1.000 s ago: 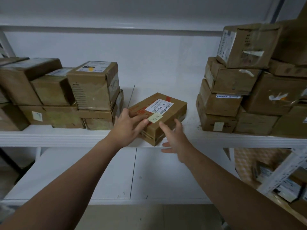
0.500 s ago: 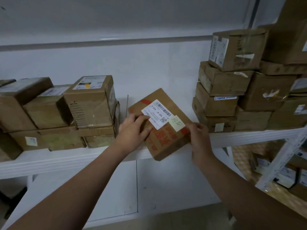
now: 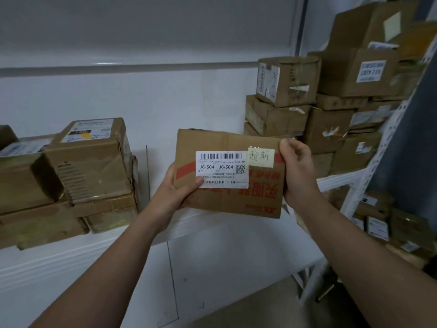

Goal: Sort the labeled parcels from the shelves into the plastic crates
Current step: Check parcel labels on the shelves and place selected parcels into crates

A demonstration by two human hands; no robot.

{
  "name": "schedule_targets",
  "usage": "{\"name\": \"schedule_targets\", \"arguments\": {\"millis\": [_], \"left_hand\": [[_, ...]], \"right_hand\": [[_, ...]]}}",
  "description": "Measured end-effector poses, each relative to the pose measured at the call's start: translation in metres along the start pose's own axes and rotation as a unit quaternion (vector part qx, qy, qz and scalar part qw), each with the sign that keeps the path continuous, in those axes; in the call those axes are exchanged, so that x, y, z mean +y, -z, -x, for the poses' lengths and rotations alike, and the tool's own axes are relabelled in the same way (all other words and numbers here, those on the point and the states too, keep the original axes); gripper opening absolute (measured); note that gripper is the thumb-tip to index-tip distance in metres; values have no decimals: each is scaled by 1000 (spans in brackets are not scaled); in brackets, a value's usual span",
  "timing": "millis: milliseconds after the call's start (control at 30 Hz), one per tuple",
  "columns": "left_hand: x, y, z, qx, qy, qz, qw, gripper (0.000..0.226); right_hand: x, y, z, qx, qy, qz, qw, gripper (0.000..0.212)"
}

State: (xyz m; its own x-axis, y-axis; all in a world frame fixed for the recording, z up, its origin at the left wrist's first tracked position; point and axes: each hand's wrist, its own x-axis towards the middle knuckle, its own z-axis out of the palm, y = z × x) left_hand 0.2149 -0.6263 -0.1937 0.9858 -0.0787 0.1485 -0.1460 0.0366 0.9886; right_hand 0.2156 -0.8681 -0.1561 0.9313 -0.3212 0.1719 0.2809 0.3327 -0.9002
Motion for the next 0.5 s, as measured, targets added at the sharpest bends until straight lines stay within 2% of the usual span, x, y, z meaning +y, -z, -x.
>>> {"name": "schedule_targets", "arguments": {"millis": [133, 167, 267, 367, 500], "left_hand": [[-5, -2, 2, 64, -61, -11, 996, 62], [-7, -2, 2, 77, -62, 3, 995, 62], [-9, -3, 0, 127, -69, 0, 989, 51], [-12, -9, 2, 173, -94, -74, 978, 40], [-19, -13, 7, 197, -103, -85, 971, 36]], "right_hand": [[3, -3, 7, -35, 29, 88, 995, 18], [7, -3, 12, -60, 50, 116, 990, 21], [26, 1, 28, -128, 86, 156, 976, 48], [42, 5, 37, -130, 97, 138, 977, 59], [50, 4, 41, -121, 99, 133, 979, 63]]}}
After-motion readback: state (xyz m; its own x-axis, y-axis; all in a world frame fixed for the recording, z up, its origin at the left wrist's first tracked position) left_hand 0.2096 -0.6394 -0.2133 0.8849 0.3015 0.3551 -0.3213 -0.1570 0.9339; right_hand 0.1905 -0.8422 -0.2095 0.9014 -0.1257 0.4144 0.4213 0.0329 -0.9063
